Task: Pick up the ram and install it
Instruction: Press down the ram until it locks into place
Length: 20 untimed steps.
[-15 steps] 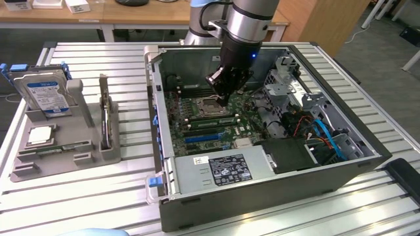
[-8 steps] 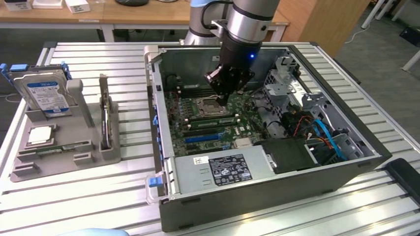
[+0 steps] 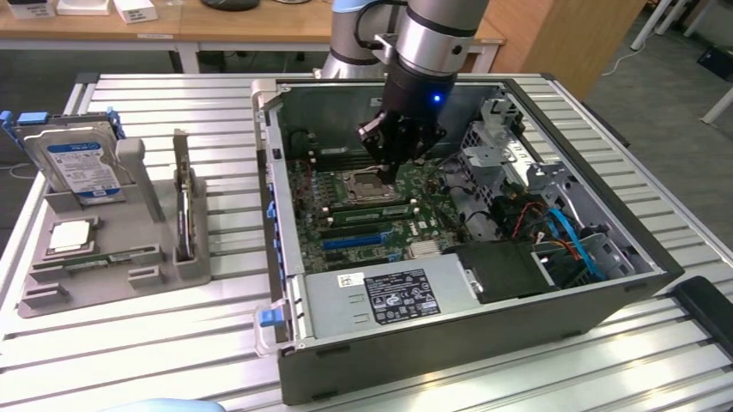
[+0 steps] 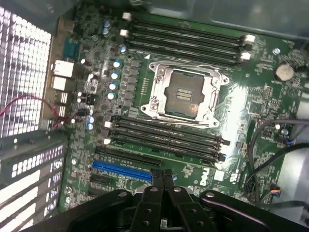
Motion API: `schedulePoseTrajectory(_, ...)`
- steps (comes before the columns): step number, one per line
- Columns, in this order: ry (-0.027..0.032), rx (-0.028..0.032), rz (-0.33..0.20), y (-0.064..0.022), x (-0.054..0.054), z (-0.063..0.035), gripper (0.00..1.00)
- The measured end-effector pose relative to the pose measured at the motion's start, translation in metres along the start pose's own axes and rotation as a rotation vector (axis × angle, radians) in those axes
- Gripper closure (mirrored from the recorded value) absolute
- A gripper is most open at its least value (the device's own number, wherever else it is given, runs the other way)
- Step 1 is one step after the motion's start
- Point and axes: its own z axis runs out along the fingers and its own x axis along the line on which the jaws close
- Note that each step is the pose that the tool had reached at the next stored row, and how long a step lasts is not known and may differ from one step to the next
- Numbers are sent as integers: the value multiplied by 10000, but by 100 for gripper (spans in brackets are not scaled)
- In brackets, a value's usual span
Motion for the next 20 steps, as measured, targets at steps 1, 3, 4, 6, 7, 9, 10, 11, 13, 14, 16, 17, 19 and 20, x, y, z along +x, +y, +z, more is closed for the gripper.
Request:
schedulePoseTrajectory(1, 1, -13, 135, 0, 0, 0, 90)
schedulePoseTrajectory(3, -1, -40, 414, 0, 0, 1, 90)
schedulePoseTrajectory(4, -3, -52, 547, 0, 0, 1, 90)
schedulePoseTrajectory(6, -13, -77, 812, 0, 0, 2, 90)
schedulePoseTrajectory(7, -20, -87, 937, 0, 0, 2, 90)
schedulePoseTrajectory(9, -47, -106, 1158, 0, -1, 2, 90)
schedulePoseTrajectory(10, -73, -113, 1258, 0, 0, 2, 90)
schedulePoseTrajectory(11, -111, -119, 1350, 0, 0, 2, 90)
schedulePoseTrajectory(13, -209, -125, 1517, 1, 0, 3, 90)
schedulePoseTrajectory(14, -274, -125, 1602, 2, 0, 2, 90)
schedulePoseTrajectory(16, -429, -133, 1812, 3, -1, 4, 90)
schedulePoseTrajectory(17, -468, -134, 1871, 4, -1, 4, 90)
schedulePoseTrajectory(19, -528, -133, 1949, 11, -2, 5, 90)
schedulePoseTrajectory(20, -553, -134, 1981, 17, -4, 5, 90)
